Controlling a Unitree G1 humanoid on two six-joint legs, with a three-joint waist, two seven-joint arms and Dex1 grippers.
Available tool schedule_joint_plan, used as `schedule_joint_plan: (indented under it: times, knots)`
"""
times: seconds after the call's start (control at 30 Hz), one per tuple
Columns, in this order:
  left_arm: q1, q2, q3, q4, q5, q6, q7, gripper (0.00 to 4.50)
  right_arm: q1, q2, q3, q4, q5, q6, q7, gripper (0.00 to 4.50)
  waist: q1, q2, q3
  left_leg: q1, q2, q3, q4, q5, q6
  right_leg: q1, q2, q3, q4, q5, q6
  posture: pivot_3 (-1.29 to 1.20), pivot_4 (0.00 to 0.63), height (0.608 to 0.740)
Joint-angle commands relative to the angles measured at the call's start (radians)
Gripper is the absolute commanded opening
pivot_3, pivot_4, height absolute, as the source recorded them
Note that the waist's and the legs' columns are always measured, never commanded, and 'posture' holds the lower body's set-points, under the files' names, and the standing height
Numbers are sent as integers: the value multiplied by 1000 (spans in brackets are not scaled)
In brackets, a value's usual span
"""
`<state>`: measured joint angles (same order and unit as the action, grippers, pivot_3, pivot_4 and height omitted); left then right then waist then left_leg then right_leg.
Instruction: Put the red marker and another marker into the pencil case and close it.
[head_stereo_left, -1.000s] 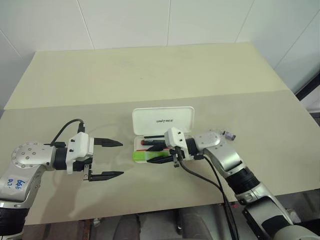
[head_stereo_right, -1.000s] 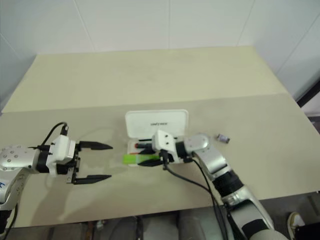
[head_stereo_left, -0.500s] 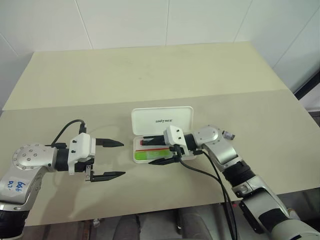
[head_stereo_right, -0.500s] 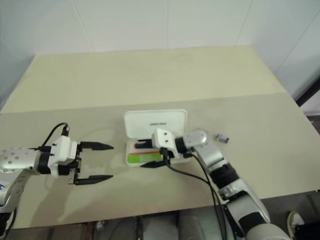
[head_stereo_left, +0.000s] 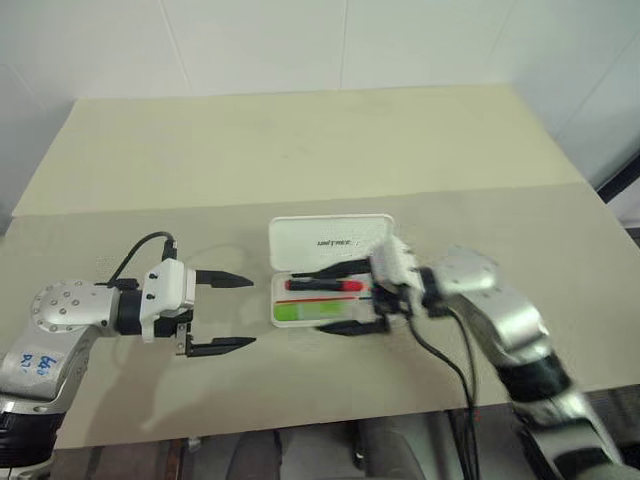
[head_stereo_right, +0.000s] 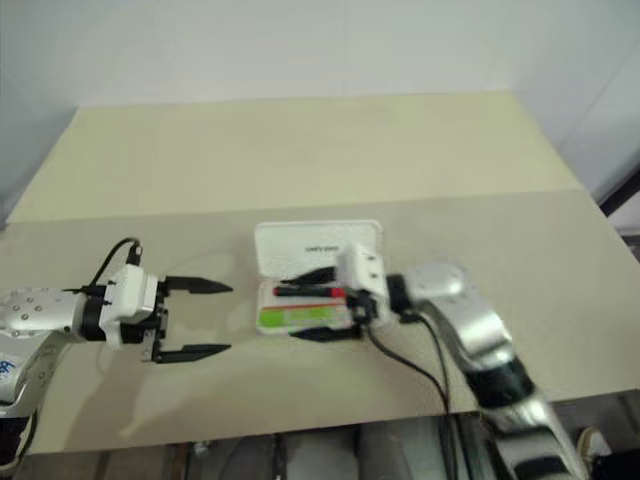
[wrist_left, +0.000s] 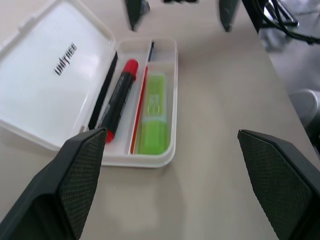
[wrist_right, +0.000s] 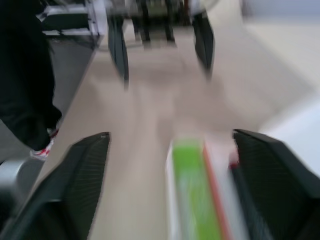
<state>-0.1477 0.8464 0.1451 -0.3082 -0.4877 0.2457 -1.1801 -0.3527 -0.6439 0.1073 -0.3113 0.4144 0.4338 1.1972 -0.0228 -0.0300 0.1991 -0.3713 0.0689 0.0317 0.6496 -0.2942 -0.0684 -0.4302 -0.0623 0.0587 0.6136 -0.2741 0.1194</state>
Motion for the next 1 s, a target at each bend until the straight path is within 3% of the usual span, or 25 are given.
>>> schedule_joint_plan:
  times: [0.03,0.27,0.57,0.9,1.0]
  knots:
    - [-49,-27,-24,-65,-45,34,28,4500,34,-92,-131,2,0,-35,-19,4468,-7,0,0,0,0,1,0,0,0,1,0,1,-3,0,-1,0,150,740]
    - [-153,-96,-82,-60,-78,119,72,4500,-4,-205,-211,366,-108,-236,-16,4468,-19,-3,2,2,0,4,1,2,4,2,1,4,-5,1,-3,0,150,740]
    - [-233,-132,-144,-33,-51,138,78,4500,-139,-153,-191,781,-181,-386,-47,4468,-35,-3,2,2,-1,4,1,2,4,2,1,6,-4,7,6,0,150,740]
    - [-242,-127,-140,-27,-51,134,80,4500,-201,-96,-156,971,-223,-433,-35,4468,-37,-3,2,2,-1,4,1,2,4,2,1,6,-3,9,10,0,150,740]
    - [-238,-123,-129,-31,-52,132,85,4500,-183,-97,-155,978,-222,-432,-13,3533,-38,-3,2,3,-1,4,2,2,4,3,1,6,-3,9,10,0,150,740]
